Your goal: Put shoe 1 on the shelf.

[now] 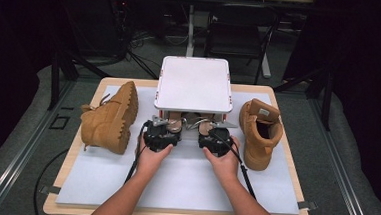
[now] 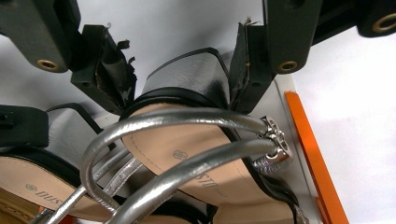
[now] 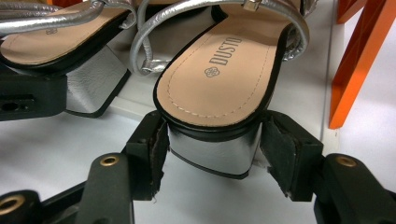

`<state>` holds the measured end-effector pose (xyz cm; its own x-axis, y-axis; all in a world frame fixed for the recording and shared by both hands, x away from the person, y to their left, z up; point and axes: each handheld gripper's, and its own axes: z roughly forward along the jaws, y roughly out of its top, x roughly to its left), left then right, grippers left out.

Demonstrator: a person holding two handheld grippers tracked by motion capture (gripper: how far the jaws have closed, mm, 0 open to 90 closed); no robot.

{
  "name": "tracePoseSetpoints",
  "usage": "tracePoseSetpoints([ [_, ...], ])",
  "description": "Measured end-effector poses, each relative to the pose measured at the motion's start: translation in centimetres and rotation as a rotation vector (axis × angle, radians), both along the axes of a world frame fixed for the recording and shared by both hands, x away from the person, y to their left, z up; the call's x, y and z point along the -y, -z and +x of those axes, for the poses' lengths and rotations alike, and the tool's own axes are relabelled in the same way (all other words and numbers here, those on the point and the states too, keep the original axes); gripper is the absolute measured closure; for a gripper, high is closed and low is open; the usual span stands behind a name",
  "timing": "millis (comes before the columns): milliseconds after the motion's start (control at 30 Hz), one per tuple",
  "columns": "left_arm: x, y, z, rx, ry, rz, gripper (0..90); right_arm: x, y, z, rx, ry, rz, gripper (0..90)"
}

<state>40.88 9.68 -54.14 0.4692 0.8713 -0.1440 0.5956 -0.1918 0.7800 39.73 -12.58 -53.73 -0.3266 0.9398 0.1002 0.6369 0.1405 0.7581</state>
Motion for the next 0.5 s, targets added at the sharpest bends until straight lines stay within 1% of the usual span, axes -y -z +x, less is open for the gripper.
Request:
tracePoseSetpoints([
  [100, 0.11, -0.11, 0.31, -0.001, -0.002, 0.010, 42.3, -0.04, -0.01, 0.28, 0.000, 0.000, 0.000, 42.2],
  [167, 0.14, -0.11, 0.51, -0.004, 0.001, 0.006, 42.3, -0.07, 0.04, 0.43, 0.002, 0.003, 0.011, 42.2],
  [233, 0.07, -0.08, 0.61, -0.003, 0.005, 0.007, 42.3, -0.06, 0.09, 0.50, 0.005, 0.005, 0.009, 42.2],
  [300, -0.04, 0.00, 0.70, -0.002, 0.010, -0.003, 42.3, -0.13, 0.15, 0.56, 0.011, 0.007, 0.011, 42.2],
  [333, -0.04, 0.04, 0.77, 0.004, 0.006, -0.004, 42.3, -0.15, 0.15, 0.61, 0.010, 0.009, 0.012, 42.2],
  [400, -0.08, 0.03, 0.89, 0.003, 0.011, 0.004, 42.2, -0.16, 0.17, 0.76, 0.012, 0.009, 0.010, 42.2],
  [467, 0.06, 0.09, 0.98, 0.009, 0.001, 0.001, 42.3, -0.19, 0.18, 0.87, 0.010, 0.013, 0.012, 42.2],
  [500, 0.01, 0.04, 1.04, 0.005, 0.006, 0.009, 42.2, -0.21, 0.22, 0.91, 0.013, 0.014, 0.019, 42.2],
])
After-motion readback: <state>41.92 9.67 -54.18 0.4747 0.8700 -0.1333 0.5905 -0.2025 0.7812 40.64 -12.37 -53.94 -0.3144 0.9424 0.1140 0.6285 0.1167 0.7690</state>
